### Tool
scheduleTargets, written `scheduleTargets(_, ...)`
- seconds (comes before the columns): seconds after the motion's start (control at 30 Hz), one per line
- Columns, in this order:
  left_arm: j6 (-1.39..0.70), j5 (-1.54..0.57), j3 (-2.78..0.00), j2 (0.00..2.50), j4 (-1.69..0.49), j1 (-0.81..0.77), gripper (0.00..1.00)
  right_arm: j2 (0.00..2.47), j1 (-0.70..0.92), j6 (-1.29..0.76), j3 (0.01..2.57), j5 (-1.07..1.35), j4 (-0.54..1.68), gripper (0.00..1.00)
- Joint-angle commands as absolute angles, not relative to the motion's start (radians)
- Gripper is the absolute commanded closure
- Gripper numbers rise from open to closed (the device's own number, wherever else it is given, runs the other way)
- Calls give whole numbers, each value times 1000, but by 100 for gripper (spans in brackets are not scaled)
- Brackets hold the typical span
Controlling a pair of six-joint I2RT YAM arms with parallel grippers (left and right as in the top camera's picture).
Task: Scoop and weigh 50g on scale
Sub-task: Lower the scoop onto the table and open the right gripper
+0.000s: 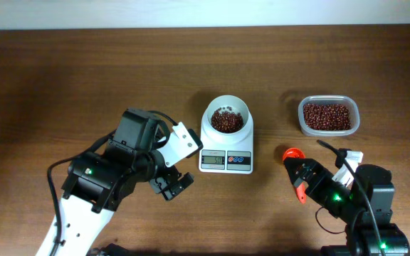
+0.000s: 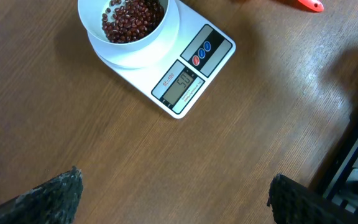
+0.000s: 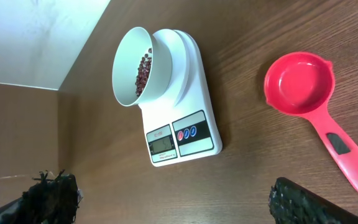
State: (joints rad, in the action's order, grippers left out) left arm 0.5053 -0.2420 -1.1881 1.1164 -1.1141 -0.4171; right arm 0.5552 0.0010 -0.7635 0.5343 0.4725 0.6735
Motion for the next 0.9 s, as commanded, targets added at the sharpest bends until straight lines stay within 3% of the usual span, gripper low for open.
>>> scheduleTargets(0.0, 518, -239, -1205, 1111, -1113, -411, 1, 550, 6, -755, 550, 459, 671, 1)
scheduleTargets(0.2, 518, -239, -1205, 1111, -1113, -411, 1, 550, 6, -754, 548, 426, 671, 1)
scheduleTargets(0.43, 518, -239, -1205, 1111, -1113, -411, 1, 539, 5, -579, 540, 369, 670, 1)
scheduleTargets(0.67, 518, -239, -1205, 1111, -1113, -411, 1, 402, 6, -440, 525, 260, 670, 1)
scheduleTargets(0.87, 518, -239, -1205, 1111, -1113, -411, 1, 247, 6, -440, 434, 241, 643, 1)
